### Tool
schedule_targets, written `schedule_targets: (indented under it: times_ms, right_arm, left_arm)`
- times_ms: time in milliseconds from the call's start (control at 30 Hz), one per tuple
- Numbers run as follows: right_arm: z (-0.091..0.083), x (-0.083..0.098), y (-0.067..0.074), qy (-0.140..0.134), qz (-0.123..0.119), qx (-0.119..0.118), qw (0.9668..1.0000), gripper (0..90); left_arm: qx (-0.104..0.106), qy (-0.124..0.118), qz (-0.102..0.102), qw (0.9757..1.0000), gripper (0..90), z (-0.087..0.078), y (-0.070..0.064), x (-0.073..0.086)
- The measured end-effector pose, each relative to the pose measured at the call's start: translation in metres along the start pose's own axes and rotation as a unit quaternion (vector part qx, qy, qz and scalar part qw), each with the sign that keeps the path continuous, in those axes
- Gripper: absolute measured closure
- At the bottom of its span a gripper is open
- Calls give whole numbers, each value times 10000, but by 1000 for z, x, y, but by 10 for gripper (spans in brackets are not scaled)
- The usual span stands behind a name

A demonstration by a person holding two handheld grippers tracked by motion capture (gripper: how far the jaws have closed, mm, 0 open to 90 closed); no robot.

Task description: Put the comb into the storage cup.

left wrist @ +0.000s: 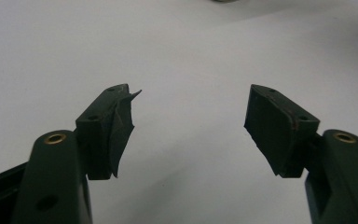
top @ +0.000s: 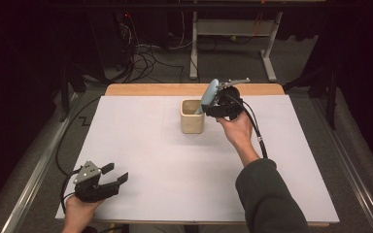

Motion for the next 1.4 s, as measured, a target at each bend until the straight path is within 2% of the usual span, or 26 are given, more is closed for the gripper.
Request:
schedule_targets:
  times_ms: [767,933,967,1067,1200,1400]
  right_arm:
    - [-17,8,-10,-210,19,-73,9998,351]
    - [-24,4,-14,-447,57,-132,9989,353]
    - [-26,4,-15,-435,73,-202,9988,350]
    - [-28,7,-18,-344,-70,-171,9992,346]
    - [-33,11,-23,-405,41,-188,9990,347]
    - [-40,18,-26,-439,30,-163,9989,347]
  left_arm:
    - [-4,8,-24,10000,325,0,1,0]
    - [80,-4,-143,9999,325,3,2,0]
    - [100,21,-138,9999,325,4,3,0]
    - [133,85,-118,9998,325,6,2,-1]
    - [143,32,-114,9998,325,5,1,-1]
    - [130,16,-137,9998,325,5,2,-1]
Point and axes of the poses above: each handheld gripper's, and its own axes: z roughly forward along the jaws, x roughly out of its underside, y roughly to its left, the point moved 3 cm from there along z, roughly forward along the jaws, and after that the axes turned 15 degrees about x, right-handed, at the moved point
